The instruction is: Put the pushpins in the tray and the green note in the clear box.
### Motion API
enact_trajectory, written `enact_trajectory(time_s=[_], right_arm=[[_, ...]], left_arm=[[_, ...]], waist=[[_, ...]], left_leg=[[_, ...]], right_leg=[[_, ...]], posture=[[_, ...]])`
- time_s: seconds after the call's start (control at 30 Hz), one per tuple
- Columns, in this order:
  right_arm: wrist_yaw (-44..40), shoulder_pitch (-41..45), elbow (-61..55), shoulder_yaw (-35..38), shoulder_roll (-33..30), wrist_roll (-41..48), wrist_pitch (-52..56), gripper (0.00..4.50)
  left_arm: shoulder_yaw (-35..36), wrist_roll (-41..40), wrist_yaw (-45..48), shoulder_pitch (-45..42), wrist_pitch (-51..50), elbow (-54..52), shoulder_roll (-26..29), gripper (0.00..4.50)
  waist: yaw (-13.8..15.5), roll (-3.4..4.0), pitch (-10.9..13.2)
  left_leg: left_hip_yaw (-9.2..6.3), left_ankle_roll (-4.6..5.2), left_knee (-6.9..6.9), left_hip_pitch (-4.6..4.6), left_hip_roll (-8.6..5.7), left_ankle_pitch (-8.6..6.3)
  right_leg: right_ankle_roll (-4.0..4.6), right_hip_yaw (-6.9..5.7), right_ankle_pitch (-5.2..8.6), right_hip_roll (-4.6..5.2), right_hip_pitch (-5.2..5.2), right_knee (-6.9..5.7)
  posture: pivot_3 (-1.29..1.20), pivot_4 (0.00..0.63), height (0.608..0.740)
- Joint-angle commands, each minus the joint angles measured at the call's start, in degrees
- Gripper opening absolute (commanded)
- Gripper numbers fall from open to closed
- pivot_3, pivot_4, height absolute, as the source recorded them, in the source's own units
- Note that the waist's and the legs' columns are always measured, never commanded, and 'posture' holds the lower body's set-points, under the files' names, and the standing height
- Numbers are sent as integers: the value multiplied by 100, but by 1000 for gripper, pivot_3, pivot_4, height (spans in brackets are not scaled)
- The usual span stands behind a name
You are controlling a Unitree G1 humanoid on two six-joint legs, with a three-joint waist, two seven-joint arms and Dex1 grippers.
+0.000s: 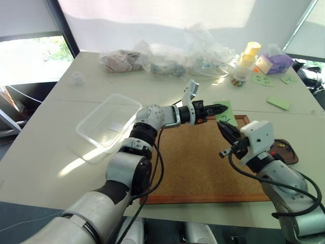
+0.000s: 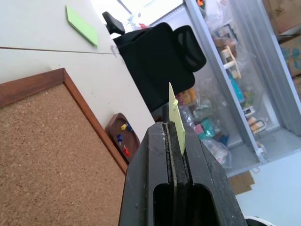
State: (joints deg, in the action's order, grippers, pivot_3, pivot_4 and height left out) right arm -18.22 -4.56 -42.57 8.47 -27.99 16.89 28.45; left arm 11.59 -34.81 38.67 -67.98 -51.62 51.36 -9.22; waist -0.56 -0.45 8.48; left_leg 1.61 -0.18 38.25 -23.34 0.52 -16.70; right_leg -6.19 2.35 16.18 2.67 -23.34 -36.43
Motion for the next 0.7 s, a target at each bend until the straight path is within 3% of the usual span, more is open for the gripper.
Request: enact_trajectory(time_s=[0.03, 0.2, 0.47, 0.7], right_arm=[[124, 95, -268, 143, 103, -7, -80, 0], [432, 210, -371, 420, 474, 253, -12, 0], [1181, 285, -702, 1149, 1266, 1126, 247, 0], [1807, 120, -549, 2061, 1418, 1791, 398, 0]], left_arm=[[-443, 402, 294, 24, 494, -327, 15, 25], [-772, 771, 496, 183, 971, -361, 34, 25], [-612, 747, 439, 230, 999, -318, -2, 25], [-469, 644, 351, 264, 847, -536, -52, 25]], waist=[[-1, 0, 0], [2, 2, -1], [-1, 3, -2], [3, 3, -2]], left_leg=[[0, 0, 0, 0, 0, 0], [0, -3, 0, 0, 0, 2], [0, -2, 0, 0, 9, 1], [0, -2, 1, 0, 8, 1]], right_leg=[[0, 0, 0, 0, 0, 0], [0, 1, 0, 0, 0, -2], [0, 2, 0, 1, -1, -6], [0, 2, 0, 3, -1, -10]], posture=[[0, 150, 740], [0, 150, 740], [0, 150, 740], [0, 150, 740]])
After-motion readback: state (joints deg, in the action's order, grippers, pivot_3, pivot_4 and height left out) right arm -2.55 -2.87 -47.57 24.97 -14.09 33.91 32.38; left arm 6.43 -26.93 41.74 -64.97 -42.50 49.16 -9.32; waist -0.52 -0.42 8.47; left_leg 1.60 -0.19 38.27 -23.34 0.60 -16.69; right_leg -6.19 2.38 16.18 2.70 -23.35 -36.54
